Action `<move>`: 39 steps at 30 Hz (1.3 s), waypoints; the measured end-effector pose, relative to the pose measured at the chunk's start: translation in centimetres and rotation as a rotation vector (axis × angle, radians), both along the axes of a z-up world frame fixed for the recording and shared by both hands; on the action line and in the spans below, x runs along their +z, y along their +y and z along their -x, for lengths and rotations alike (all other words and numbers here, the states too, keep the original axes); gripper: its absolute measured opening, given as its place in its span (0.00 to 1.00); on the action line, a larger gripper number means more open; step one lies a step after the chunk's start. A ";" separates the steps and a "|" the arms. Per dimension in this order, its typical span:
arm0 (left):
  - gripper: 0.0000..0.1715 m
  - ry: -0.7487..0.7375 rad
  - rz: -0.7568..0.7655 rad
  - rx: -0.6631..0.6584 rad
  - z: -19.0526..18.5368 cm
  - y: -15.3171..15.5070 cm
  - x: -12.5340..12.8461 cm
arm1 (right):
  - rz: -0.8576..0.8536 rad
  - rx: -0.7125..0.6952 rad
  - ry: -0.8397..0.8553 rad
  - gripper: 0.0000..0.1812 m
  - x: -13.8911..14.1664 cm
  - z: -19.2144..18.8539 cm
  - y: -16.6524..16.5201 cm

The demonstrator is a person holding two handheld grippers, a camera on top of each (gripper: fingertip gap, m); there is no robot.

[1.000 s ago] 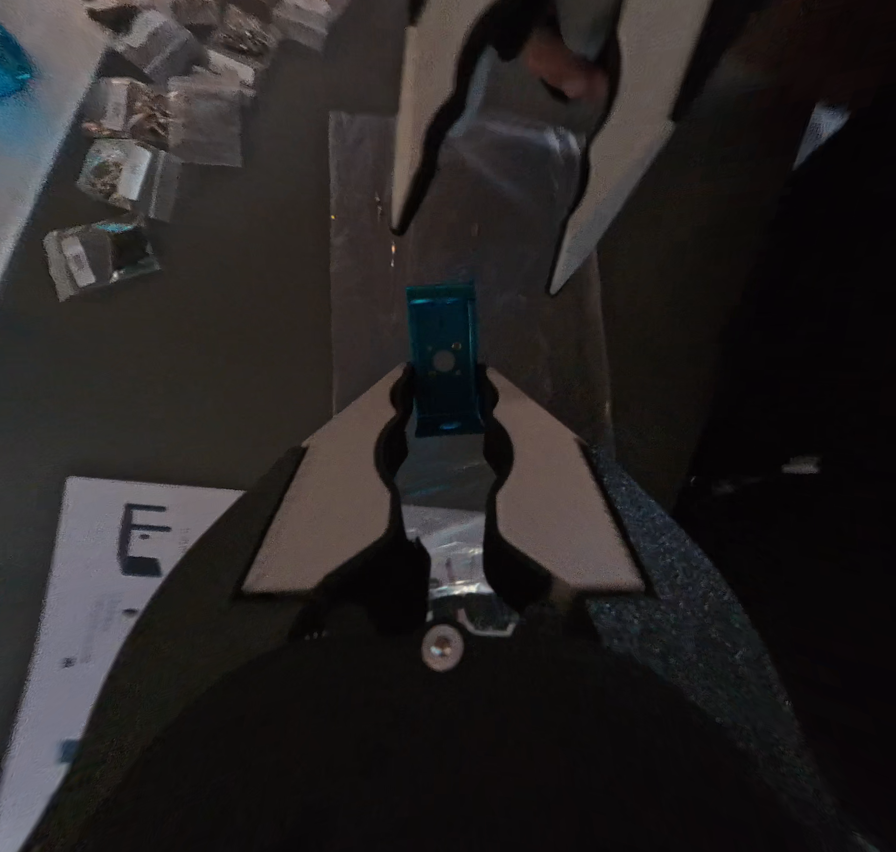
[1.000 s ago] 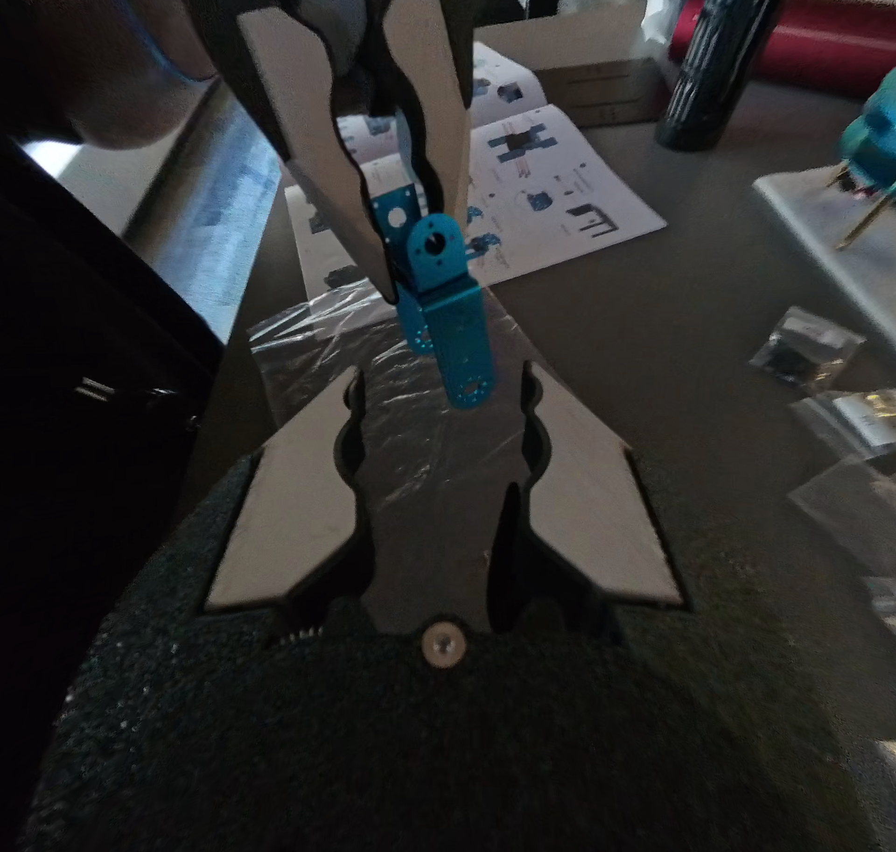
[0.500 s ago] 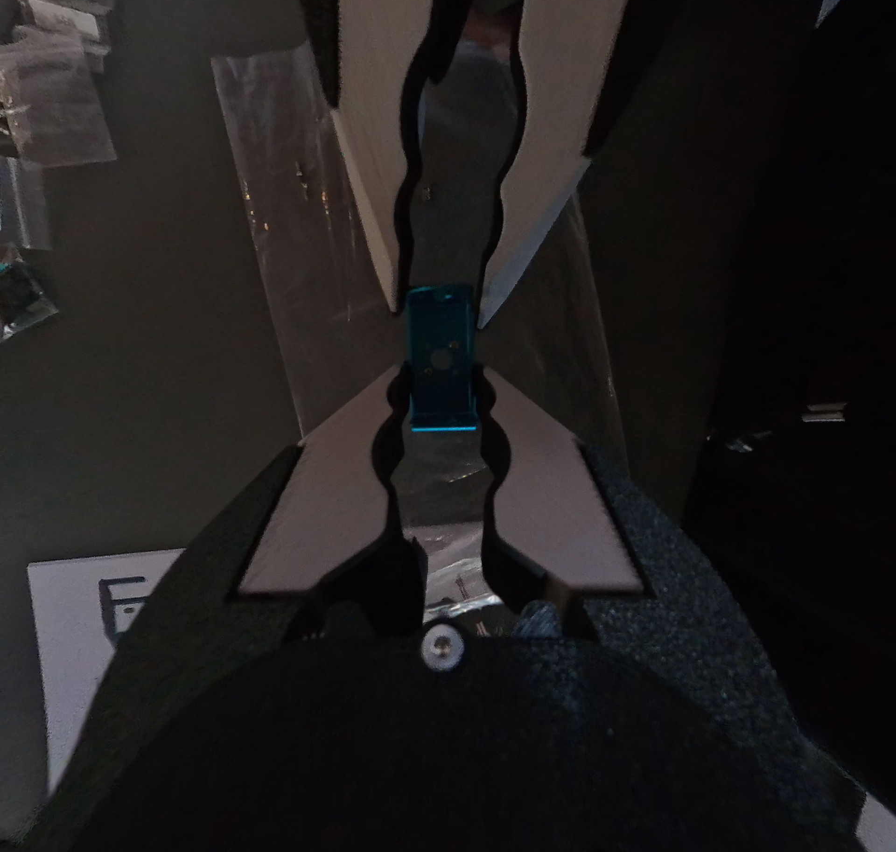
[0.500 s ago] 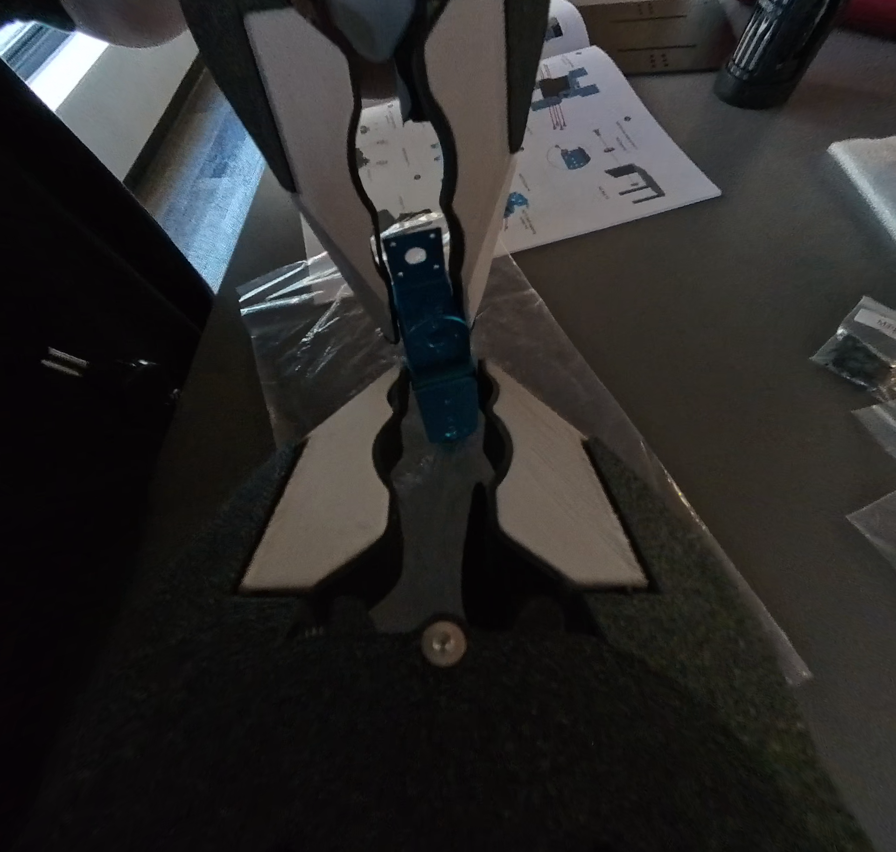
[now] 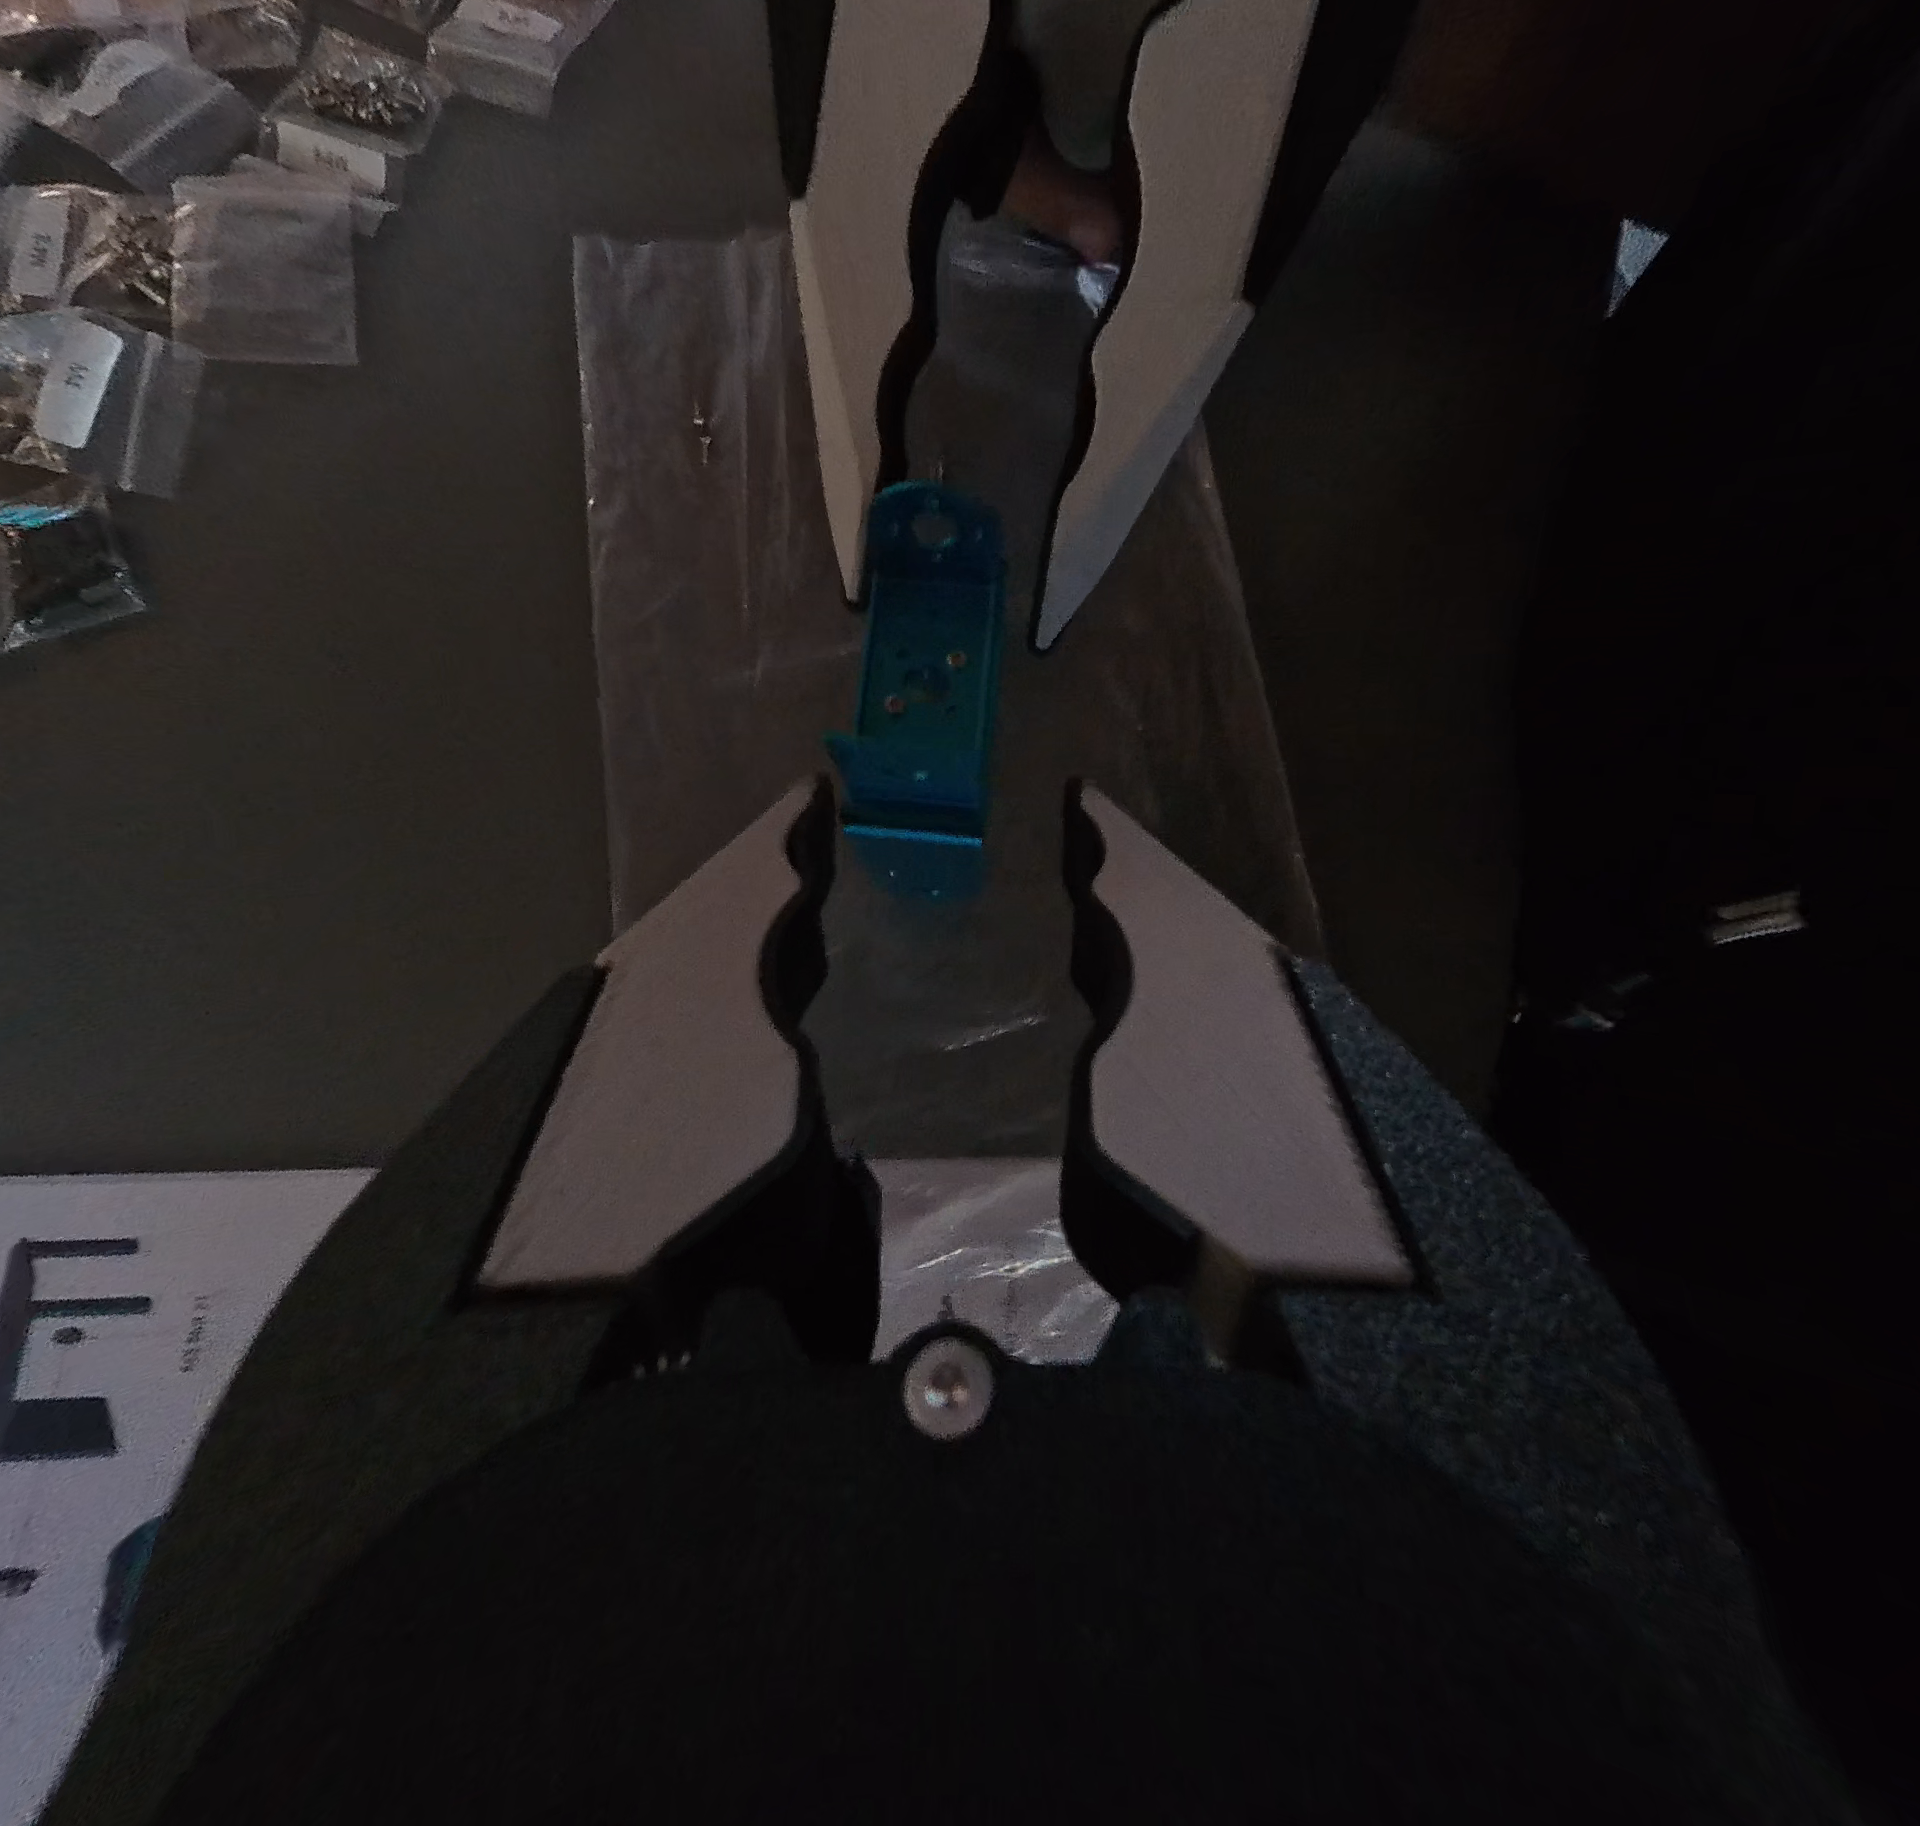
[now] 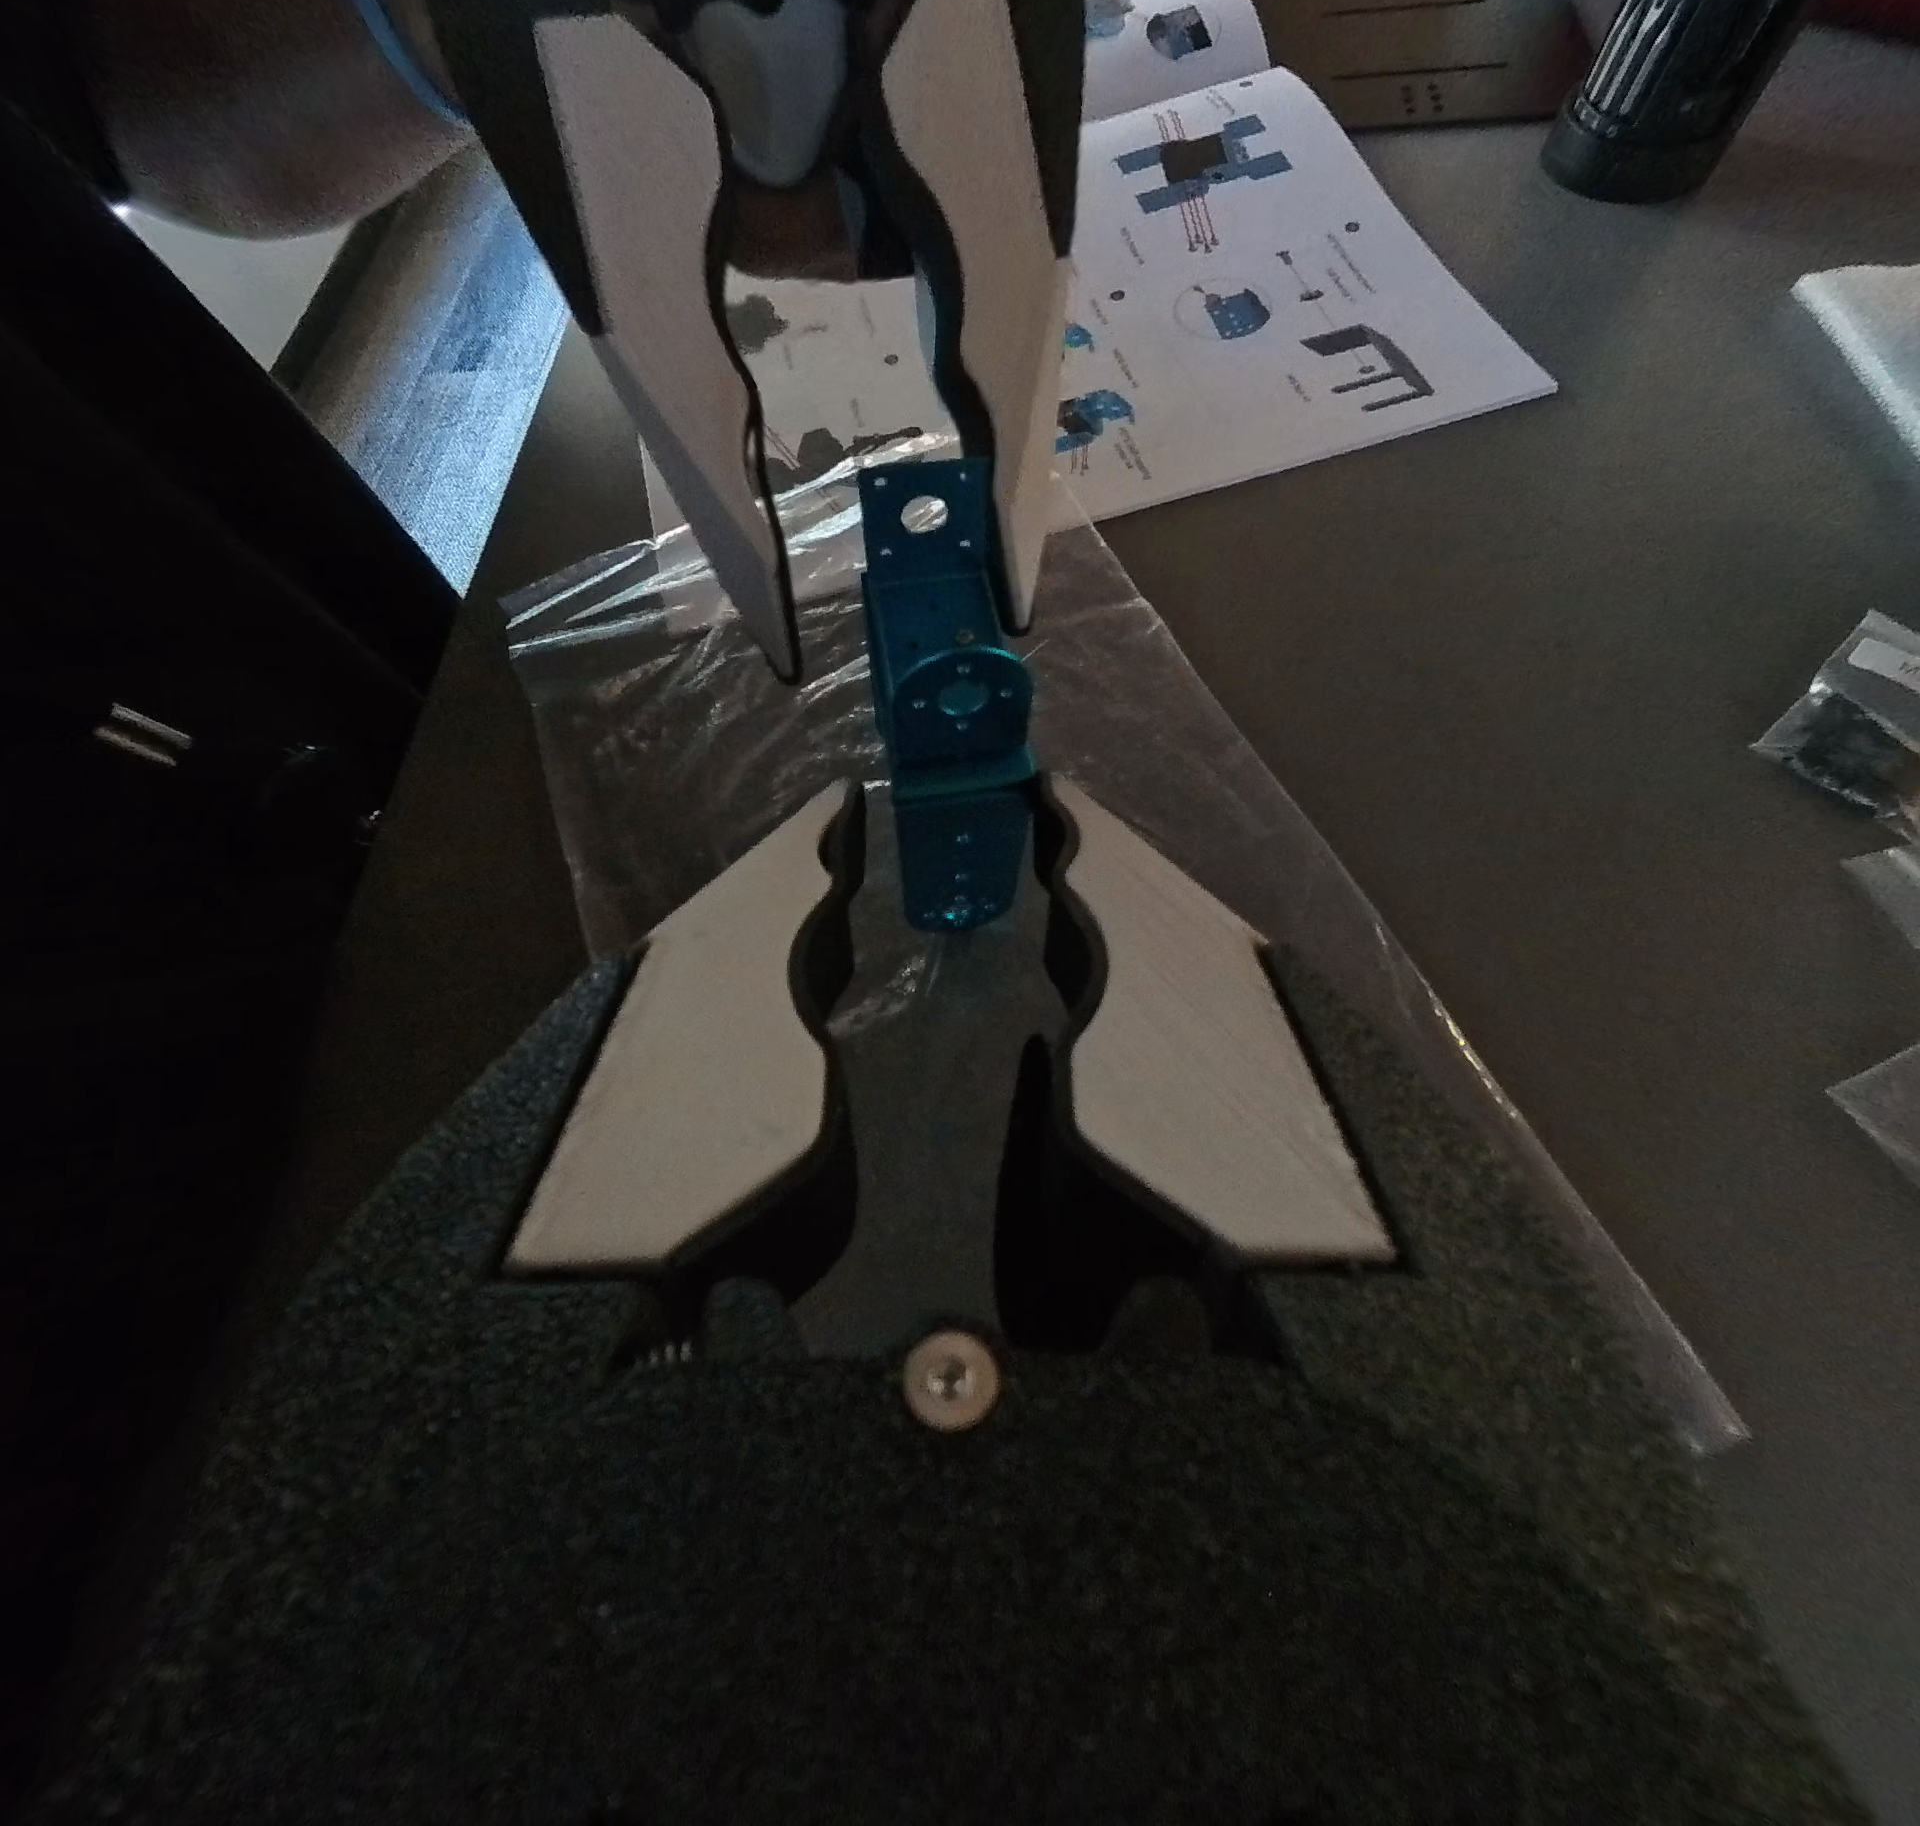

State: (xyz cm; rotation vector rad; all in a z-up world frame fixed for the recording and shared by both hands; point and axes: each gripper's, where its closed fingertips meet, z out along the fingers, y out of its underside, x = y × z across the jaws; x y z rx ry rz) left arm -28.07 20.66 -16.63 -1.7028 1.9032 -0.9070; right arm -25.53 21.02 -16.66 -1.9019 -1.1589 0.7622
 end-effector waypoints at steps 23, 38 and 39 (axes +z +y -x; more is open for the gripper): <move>0.17 -0.283 -0.062 0.117 0.4 -2.8 -0.2 | 0.005 0.206 -0.074 0.15 -0.3 0.8 -2.5; 0.16 -0.327 -0.168 0.128 0.2 -3.2 -0.3 | -0.369 -0.041 0.430 0.28 11.5 -6.2 -0.3; 0.16 -0.330 -0.173 0.125 0.2 -3.3 -0.3 | -0.406 -0.048 0.454 0.28 12.0 -7.0 0.2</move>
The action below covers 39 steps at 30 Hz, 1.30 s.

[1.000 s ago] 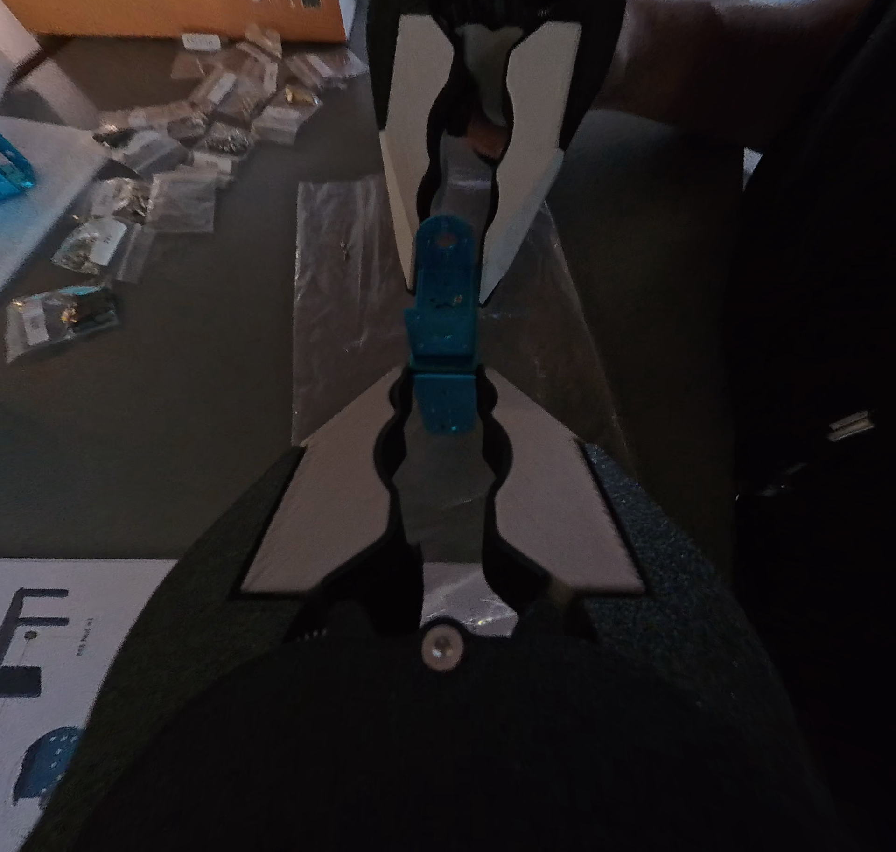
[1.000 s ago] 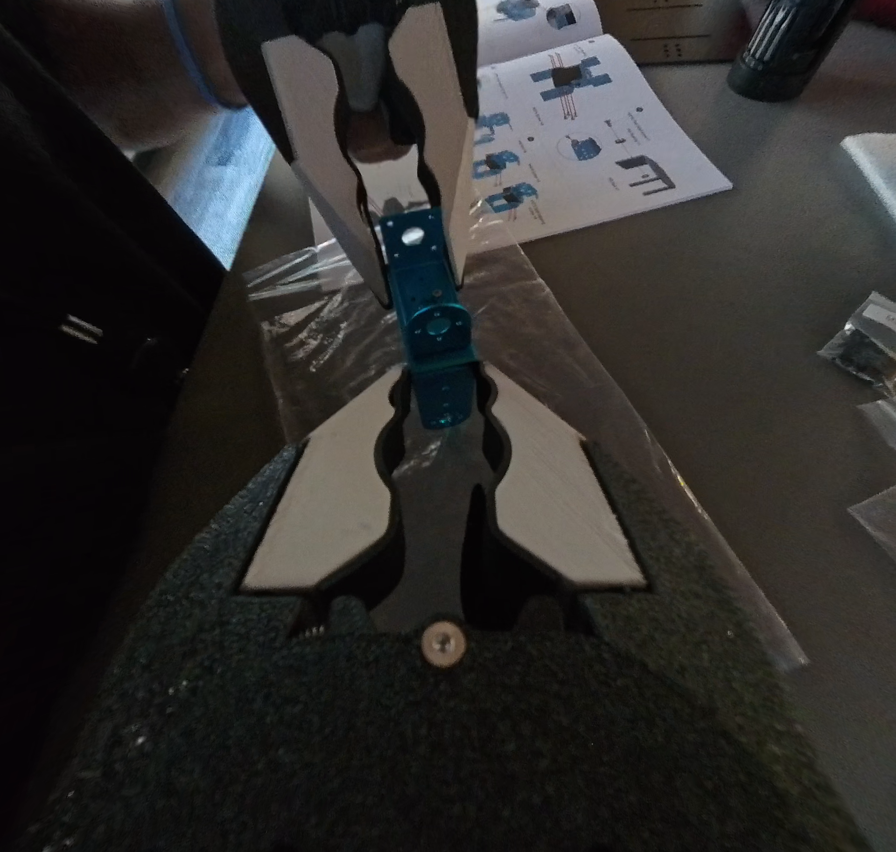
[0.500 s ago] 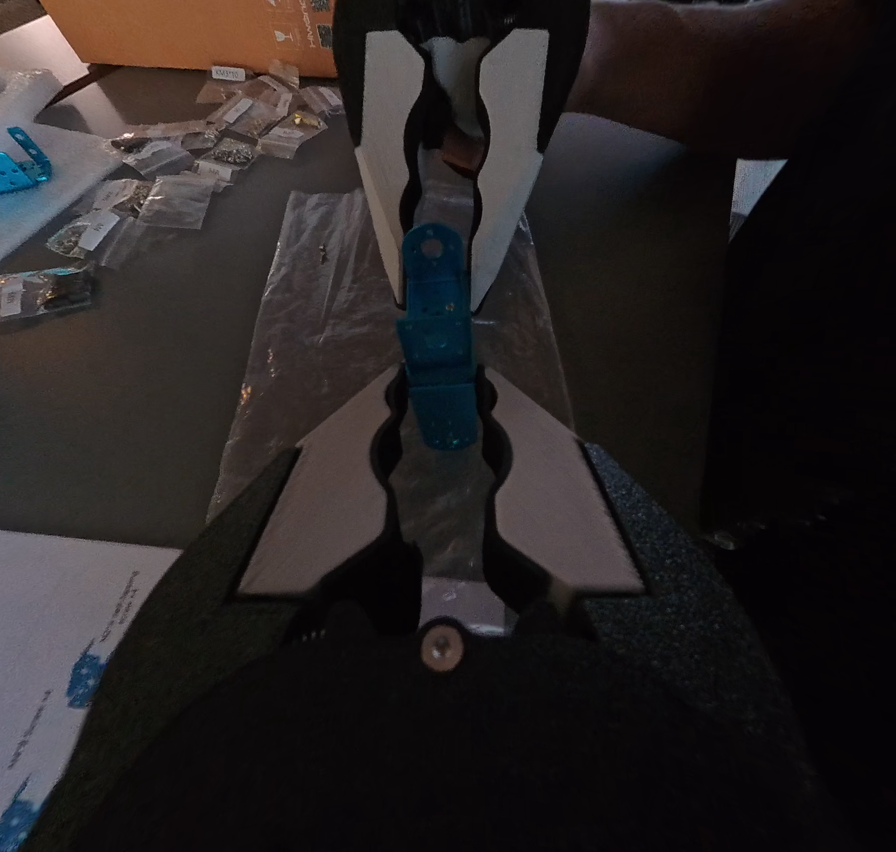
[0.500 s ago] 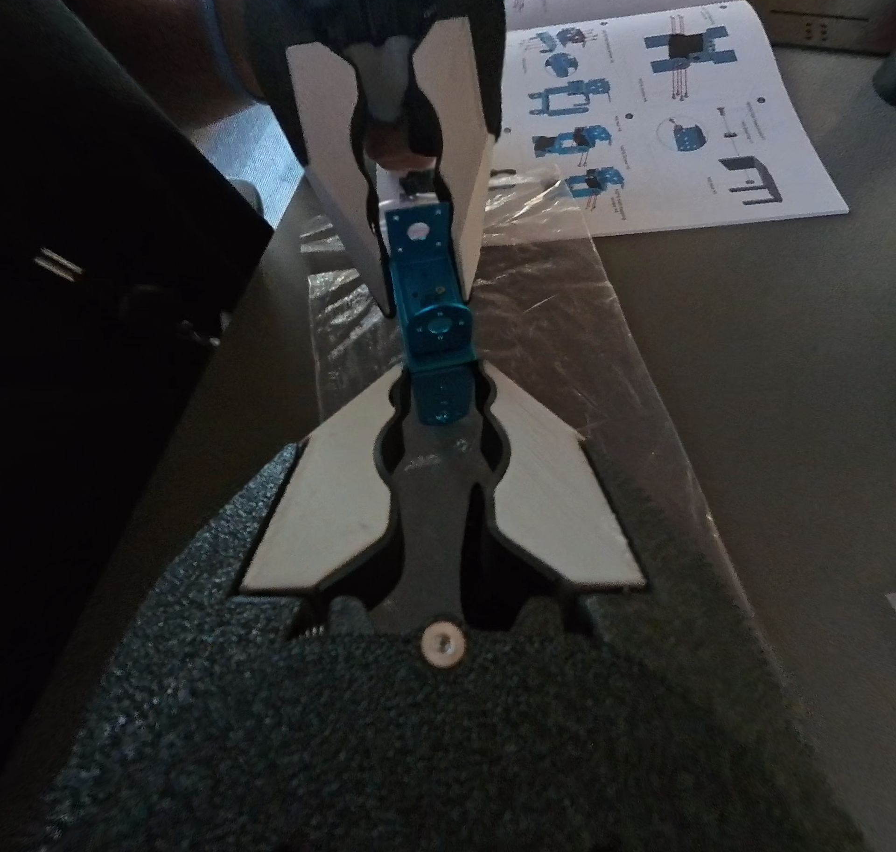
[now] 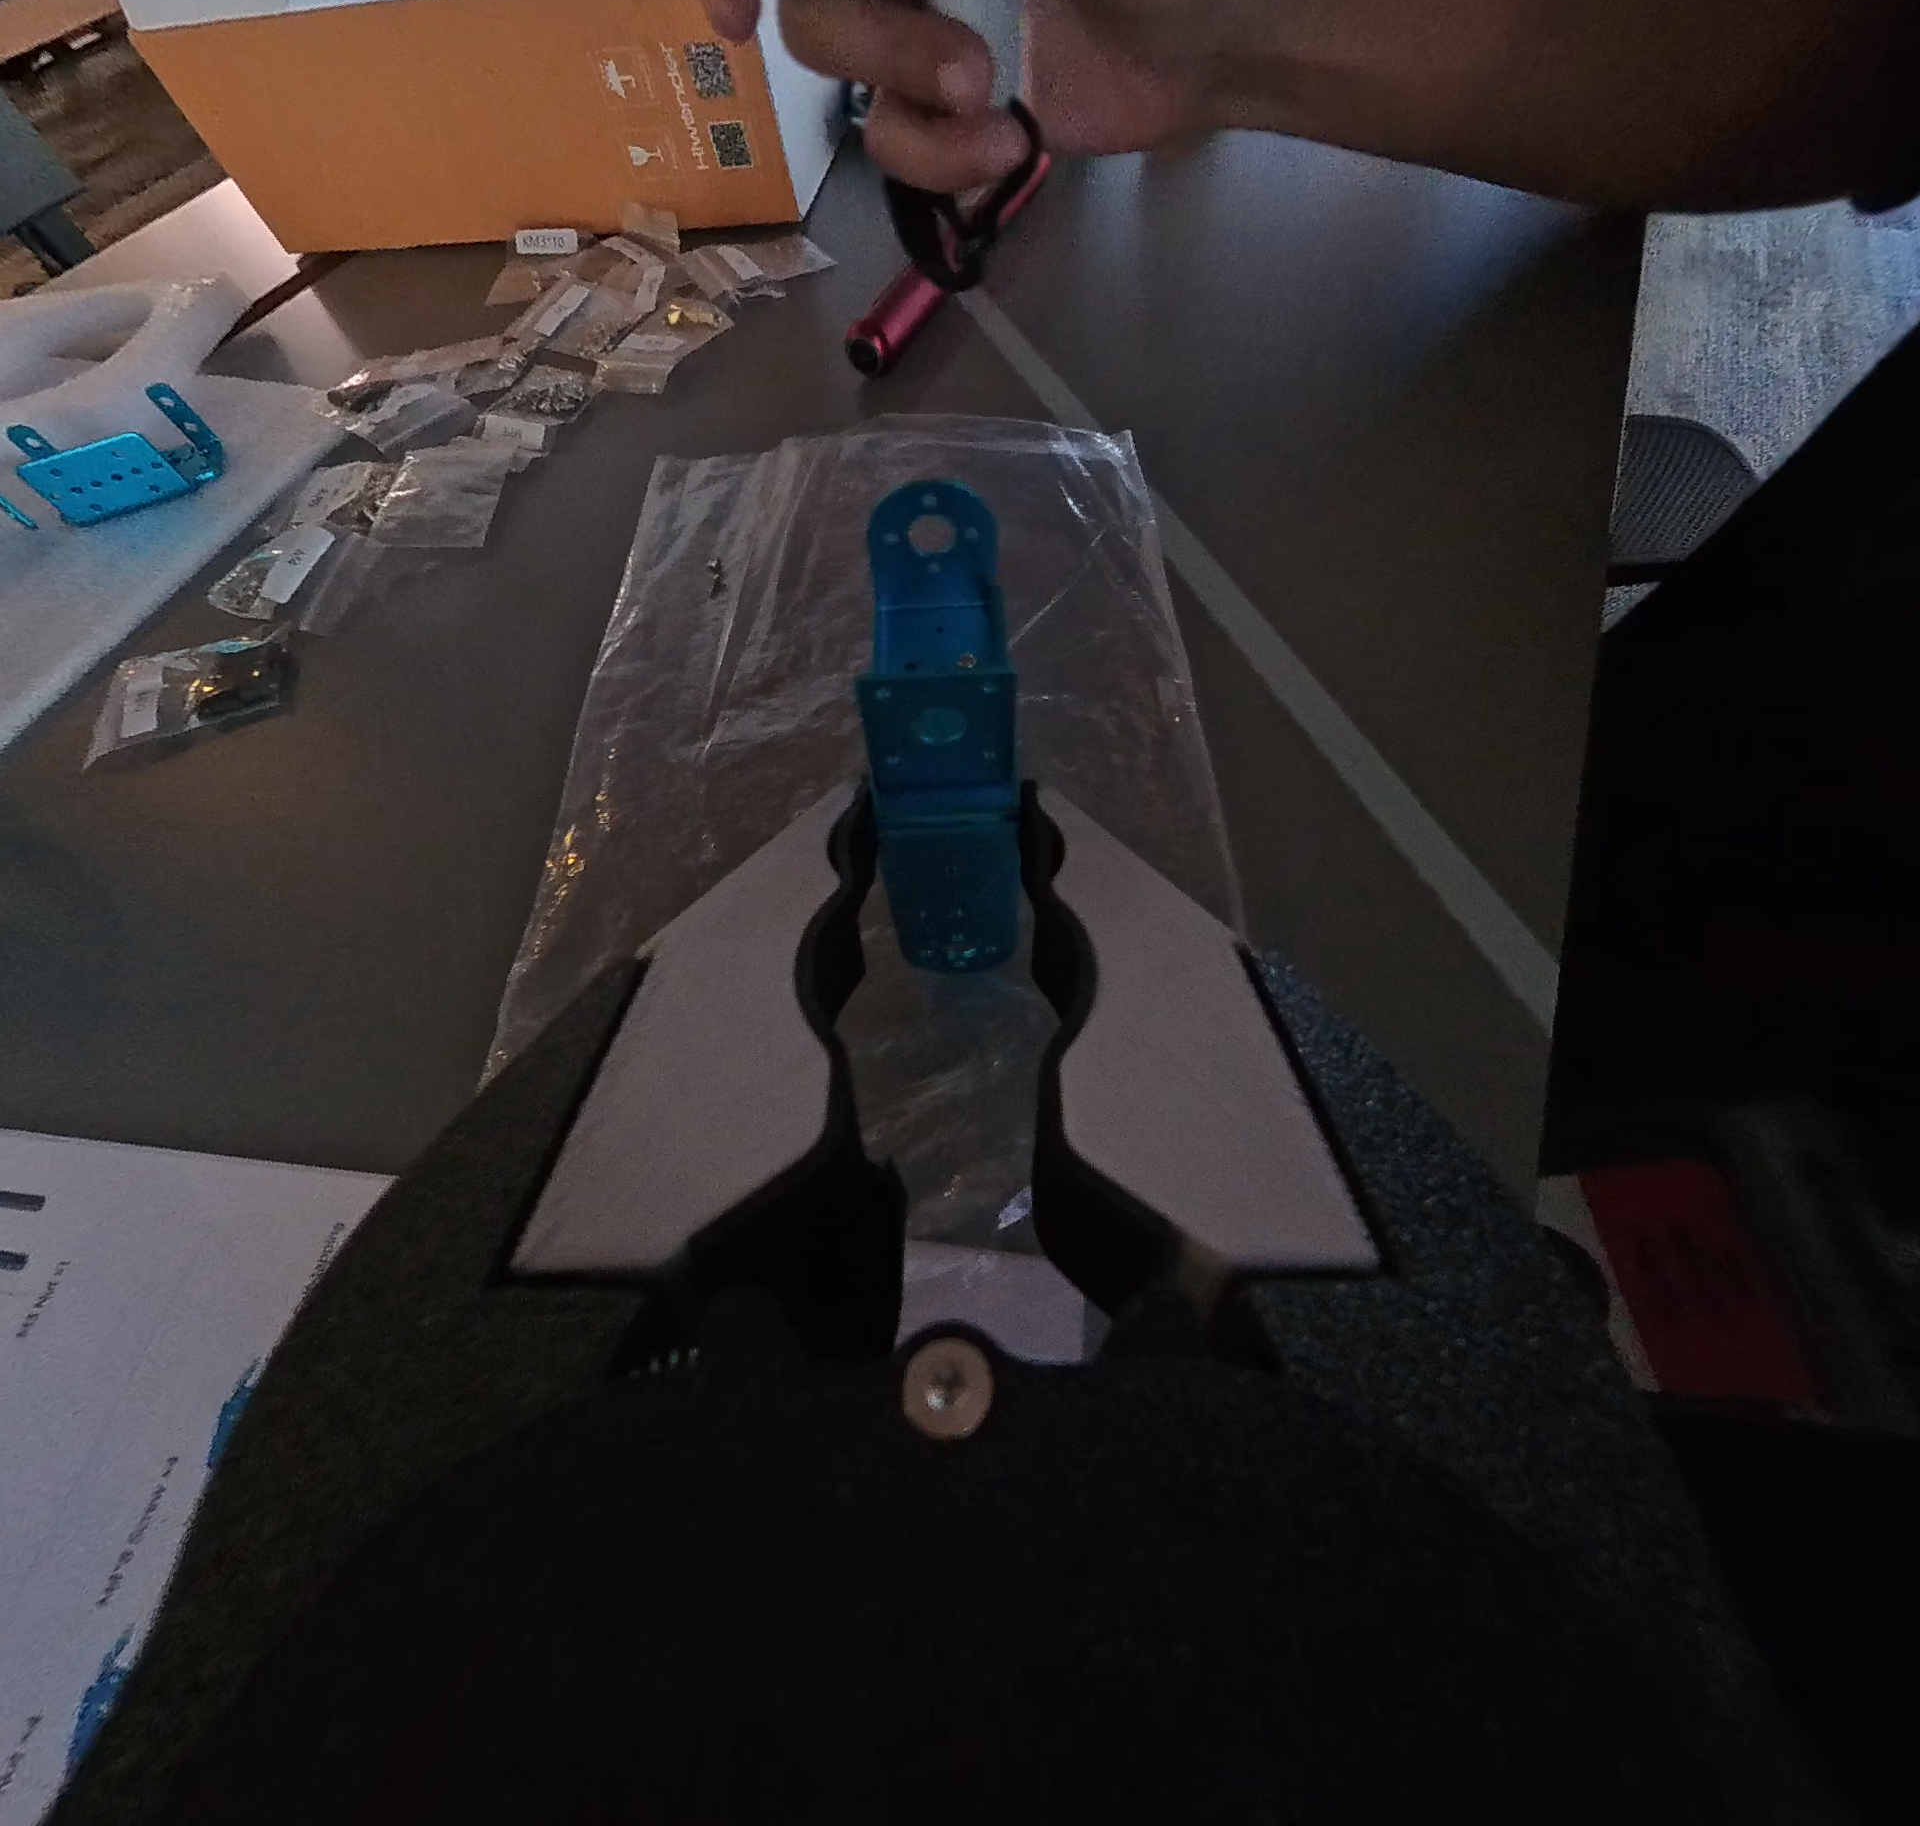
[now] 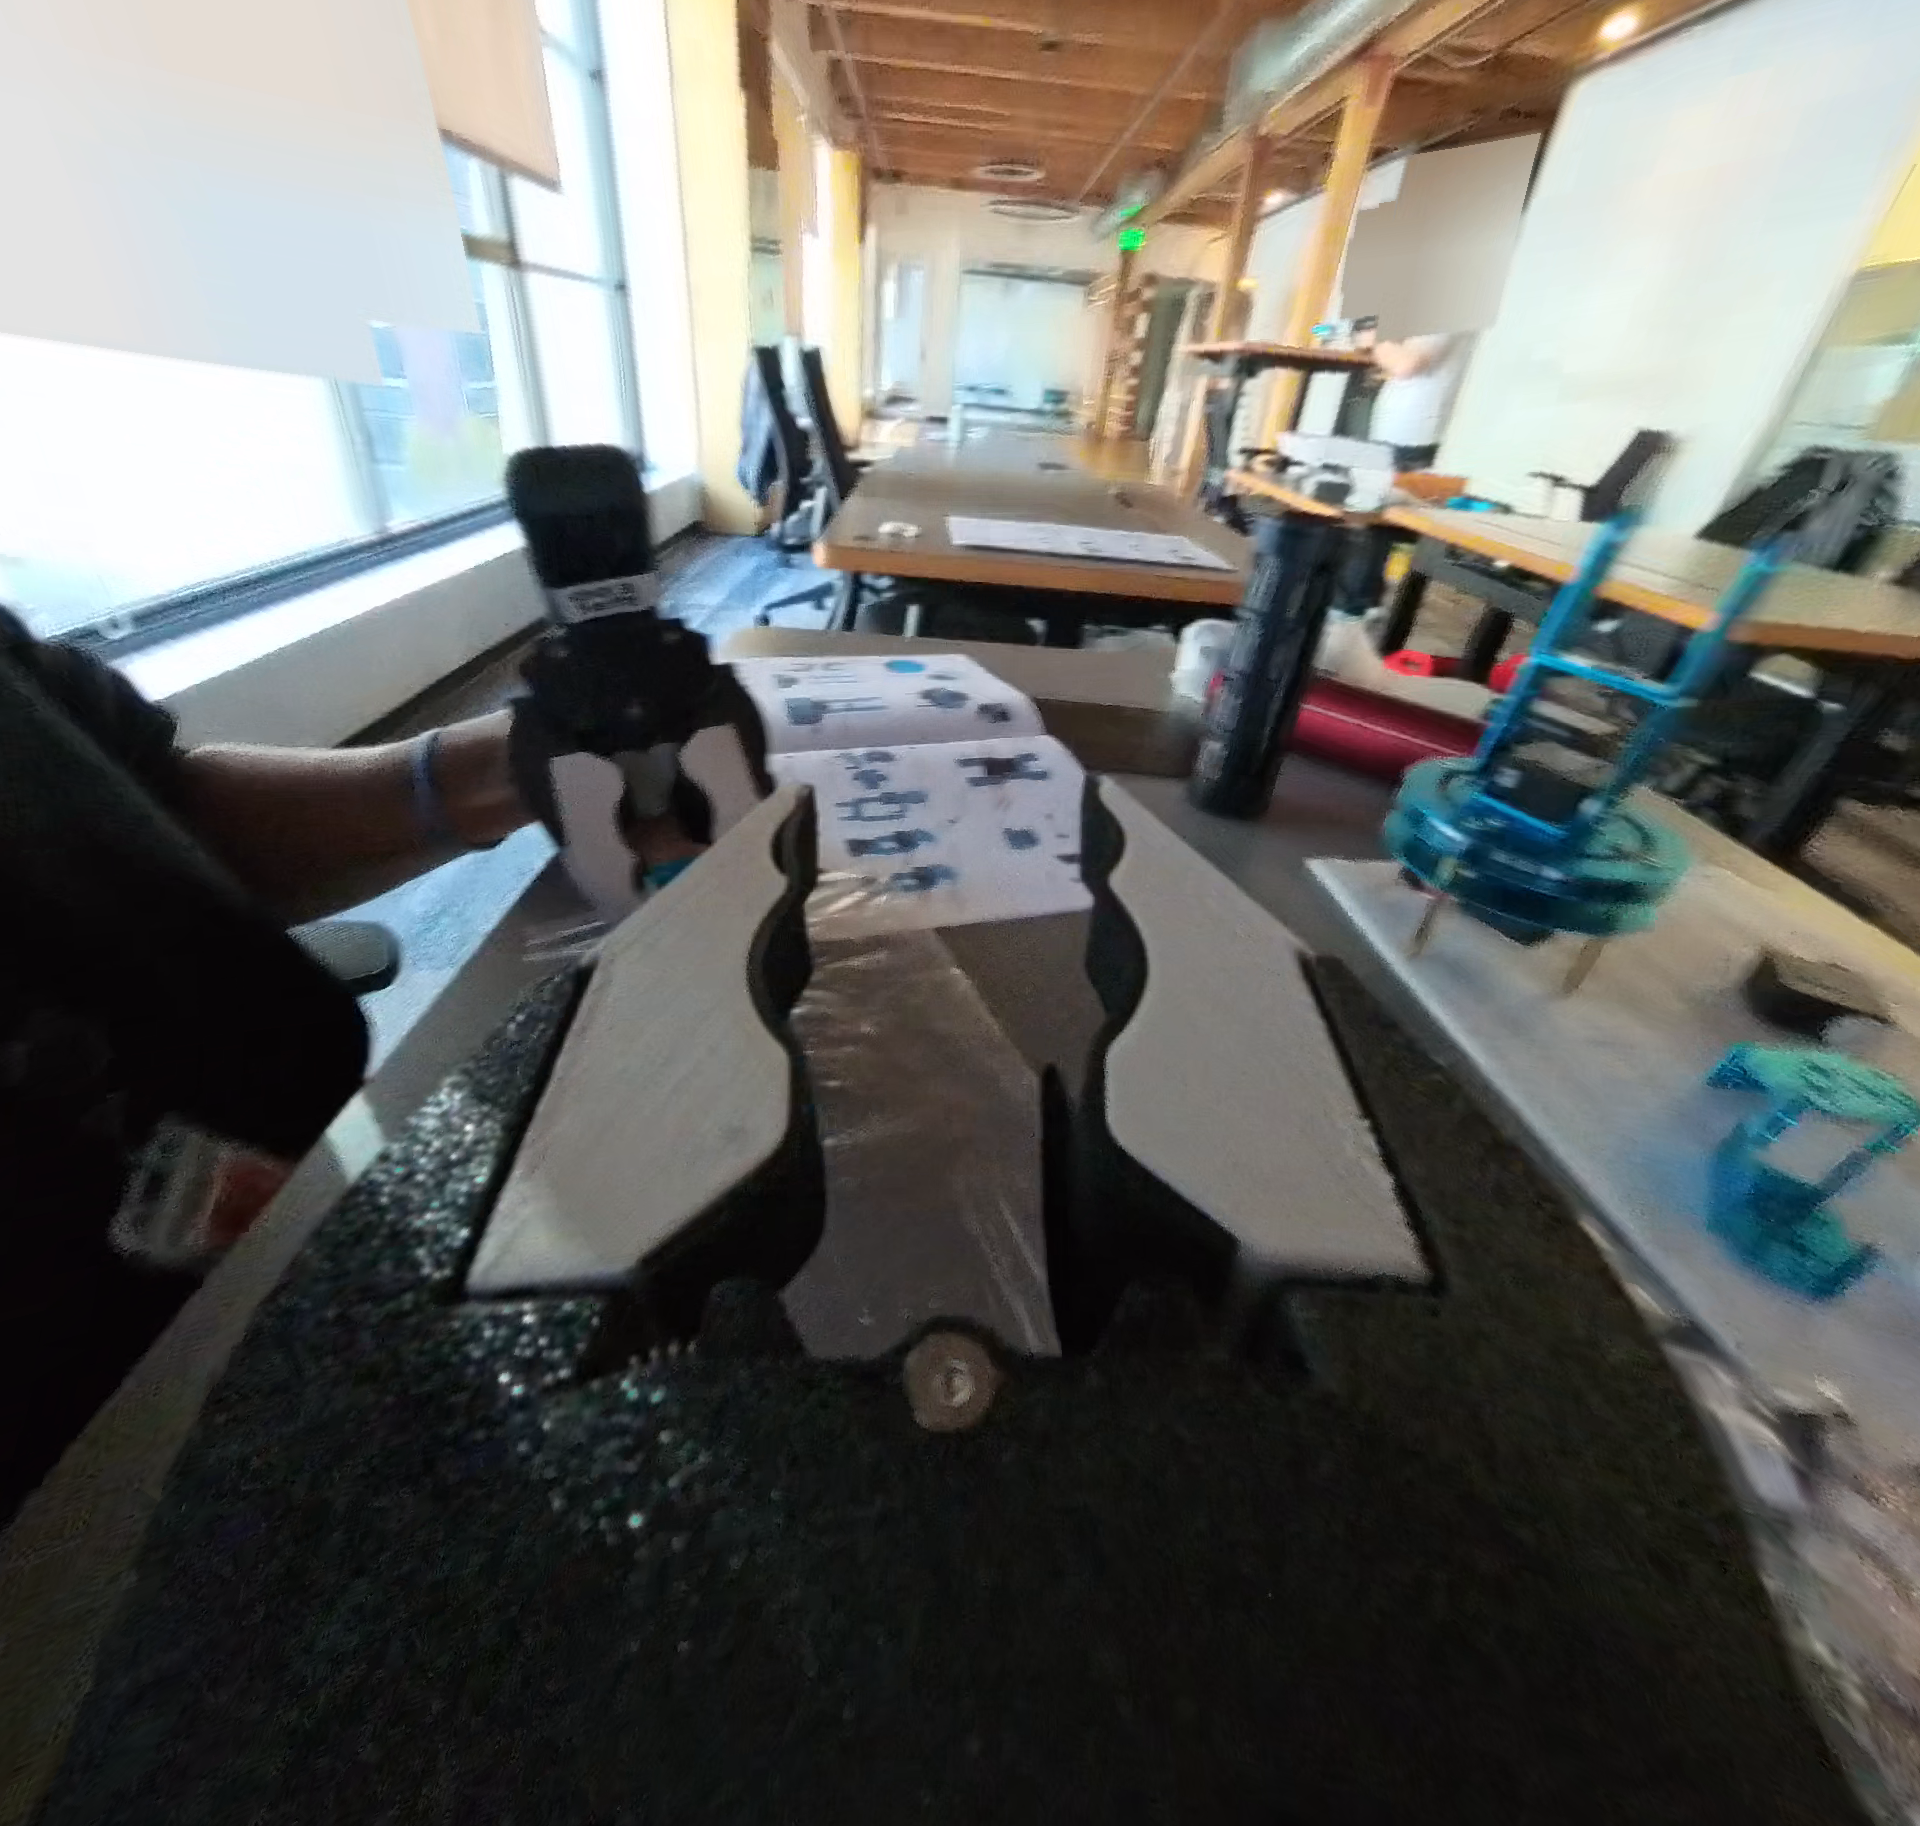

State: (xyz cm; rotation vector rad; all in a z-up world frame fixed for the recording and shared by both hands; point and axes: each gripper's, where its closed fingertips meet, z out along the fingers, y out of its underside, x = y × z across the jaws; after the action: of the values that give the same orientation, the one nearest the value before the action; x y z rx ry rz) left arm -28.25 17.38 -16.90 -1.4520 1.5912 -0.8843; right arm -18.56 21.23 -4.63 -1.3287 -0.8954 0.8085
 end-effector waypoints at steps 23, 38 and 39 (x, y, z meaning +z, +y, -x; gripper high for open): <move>0.16 -0.007 -0.037 0.039 0.0 0.2 -0.1 | 0.430 0.212 -1.172 0.06 -15.5 -3.7 4.4; 0.16 -0.002 0.002 0.020 -0.1 0.1 -0.1 | 0.456 0.257 -1.472 0.05 -17.1 -2.4 4.8; 0.16 -0.002 0.001 0.020 -0.1 0.1 -0.1 | 0.452 0.266 -1.478 0.04 -17.2 -2.2 4.7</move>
State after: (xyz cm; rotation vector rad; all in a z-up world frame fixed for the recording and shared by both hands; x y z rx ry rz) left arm -28.20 17.43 -17.00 -1.4646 1.5729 -0.8748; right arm -16.38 25.97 -21.84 -2.2442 -2.1342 0.0565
